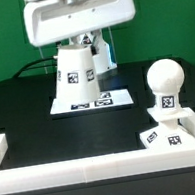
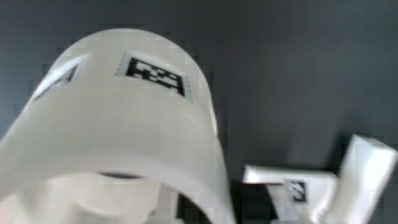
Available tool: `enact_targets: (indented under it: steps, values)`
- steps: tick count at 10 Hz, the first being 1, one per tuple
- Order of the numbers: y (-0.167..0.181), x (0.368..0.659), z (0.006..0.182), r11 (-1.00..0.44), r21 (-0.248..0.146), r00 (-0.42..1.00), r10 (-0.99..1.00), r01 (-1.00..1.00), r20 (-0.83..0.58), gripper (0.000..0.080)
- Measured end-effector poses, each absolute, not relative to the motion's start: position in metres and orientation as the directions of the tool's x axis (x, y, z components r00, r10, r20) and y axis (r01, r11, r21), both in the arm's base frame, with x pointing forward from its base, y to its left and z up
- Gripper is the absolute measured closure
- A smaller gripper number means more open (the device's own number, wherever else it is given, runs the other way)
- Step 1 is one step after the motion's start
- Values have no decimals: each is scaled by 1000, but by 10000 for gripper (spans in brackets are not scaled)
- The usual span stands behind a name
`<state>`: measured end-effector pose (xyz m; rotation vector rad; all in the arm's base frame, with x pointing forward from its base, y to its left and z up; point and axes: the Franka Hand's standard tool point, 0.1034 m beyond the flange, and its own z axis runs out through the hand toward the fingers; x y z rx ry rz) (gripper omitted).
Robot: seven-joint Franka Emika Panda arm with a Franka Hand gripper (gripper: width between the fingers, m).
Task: Assemble lamp
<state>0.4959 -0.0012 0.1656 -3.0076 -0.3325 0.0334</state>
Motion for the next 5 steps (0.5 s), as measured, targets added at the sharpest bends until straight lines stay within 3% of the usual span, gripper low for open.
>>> enact_targets:
  steps: [5]
  values:
    - [58, 530, 219, -981, -143, 989, 140, 132, -44, 755]
